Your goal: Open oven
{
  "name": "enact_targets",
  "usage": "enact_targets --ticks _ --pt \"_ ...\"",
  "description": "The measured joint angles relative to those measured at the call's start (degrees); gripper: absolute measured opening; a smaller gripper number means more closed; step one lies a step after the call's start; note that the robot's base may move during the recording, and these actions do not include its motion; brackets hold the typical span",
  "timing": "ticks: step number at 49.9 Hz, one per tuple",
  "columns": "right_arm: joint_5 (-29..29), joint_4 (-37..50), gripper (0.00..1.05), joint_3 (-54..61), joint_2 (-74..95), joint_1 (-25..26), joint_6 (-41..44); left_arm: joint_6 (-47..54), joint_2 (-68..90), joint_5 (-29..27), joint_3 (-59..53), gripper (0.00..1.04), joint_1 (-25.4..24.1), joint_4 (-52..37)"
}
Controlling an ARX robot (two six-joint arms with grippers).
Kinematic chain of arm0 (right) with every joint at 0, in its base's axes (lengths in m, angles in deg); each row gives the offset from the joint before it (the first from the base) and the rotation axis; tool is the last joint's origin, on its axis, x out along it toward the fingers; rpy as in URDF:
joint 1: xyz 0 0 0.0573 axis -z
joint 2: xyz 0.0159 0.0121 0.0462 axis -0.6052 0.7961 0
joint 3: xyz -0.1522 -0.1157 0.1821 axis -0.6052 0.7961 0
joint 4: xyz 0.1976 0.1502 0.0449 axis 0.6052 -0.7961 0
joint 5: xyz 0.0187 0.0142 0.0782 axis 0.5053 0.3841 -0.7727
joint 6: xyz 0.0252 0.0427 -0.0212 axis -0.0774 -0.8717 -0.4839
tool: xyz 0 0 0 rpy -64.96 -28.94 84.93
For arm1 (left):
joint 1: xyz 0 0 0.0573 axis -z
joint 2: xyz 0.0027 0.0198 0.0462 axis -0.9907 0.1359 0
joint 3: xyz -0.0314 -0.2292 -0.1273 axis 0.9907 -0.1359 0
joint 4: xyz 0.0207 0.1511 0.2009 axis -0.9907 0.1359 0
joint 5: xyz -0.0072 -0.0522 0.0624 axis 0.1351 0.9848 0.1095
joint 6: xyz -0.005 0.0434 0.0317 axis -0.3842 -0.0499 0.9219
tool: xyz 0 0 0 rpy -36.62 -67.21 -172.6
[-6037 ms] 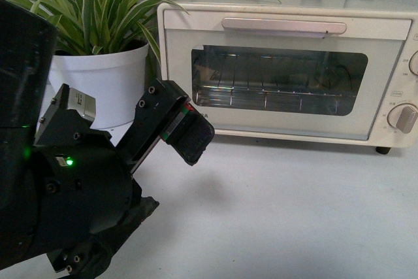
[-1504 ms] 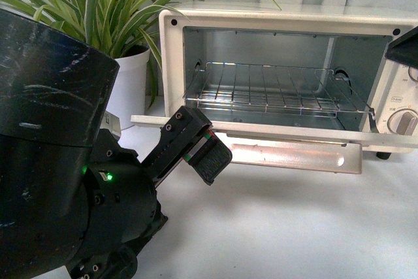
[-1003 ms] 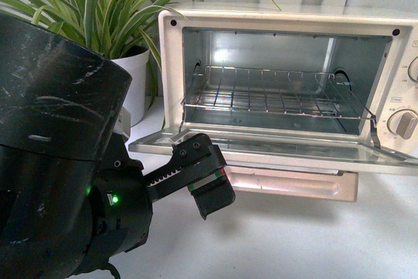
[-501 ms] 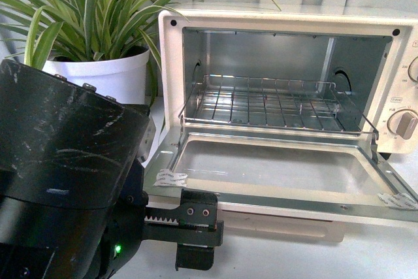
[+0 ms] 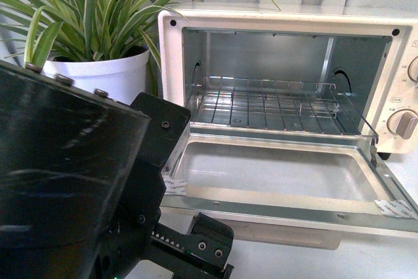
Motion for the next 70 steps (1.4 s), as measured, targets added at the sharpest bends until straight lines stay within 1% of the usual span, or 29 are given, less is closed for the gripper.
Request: enact_targets --ticks 8,19,25,31,35,40,42,46,53,63,66,68,70 --pt "-1.86 -1.36 0.95 1.79 -2.93 1.70 0.17 1.62 -5.99 2.75 -4.00 0.98 0.28 1.11" --pt "-2.60 -2.16 0.95 6.99 -9.57 2.86 0.90 4.46 -18.91 1.49 -10.45 0.98 2.45 3.21" --pt "-2.73 -3.74 0.95 11.28 -16.96 4.04 2.69 6.32 -30.01 0.66 -15.58 0.98 3.02 3.65" --pt "-3.65 -7.04 0.95 13.59 -24.02 5.84 4.68 7.43 -41.05 0.31 -20.26 0.98 1.66 4.52" --pt "-4.17 -10.05 0.95 15.30 -29.51 6.23 5.77 7.93 -49.72 0.26 -22.82 0.98 1.03 8.17" --pt "-3.52 -13.77 0.95 17.88 -36.52 6.12 6.62 7.74 -59.69 -0.04 -25.00 0.98 0.46 14.47" --pt "-3.30 -14.78 0.95 18.84 -38.86 6.05 6.99 7.06 -63.67 0.00 -25.77 0.98 -0.48 17.22" --pt "-3.19 -14.99 0.95 20.20 -42.40 5.73 7.41 4.87 -69.53 -0.11 -26.62 0.98 -2.75 19.91" --pt "-3.19 -15.12 0.95 20.44 -44.13 5.38 7.61 3.21 -73.94 -0.72 -26.91 0.98 -4.55 21.66" --pt "-2.93 -14.97 0.95 20.52 -44.33 5.44 7.80 2.75 -74.18 -0.94 -27.12 0.98 -4.68 21.73" --pt "0.44 -11.54 0.88 22.01 -46.64 6.71 10.23 0.35 -76.15 -5.77 -28.30 0.89 -4.15 20.15" --pt "2.54 -10.01 0.80 22.82 -48.17 7.58 12.31 -0.59 -77.55 -5.79 -28.87 0.84 -4.81 20.41" --pt "3.41 -9.55 0.75 22.82 -49.05 7.96 13.22 -1.70 -79.58 -4.87 -29.44 0.76 -6.54 21.35"
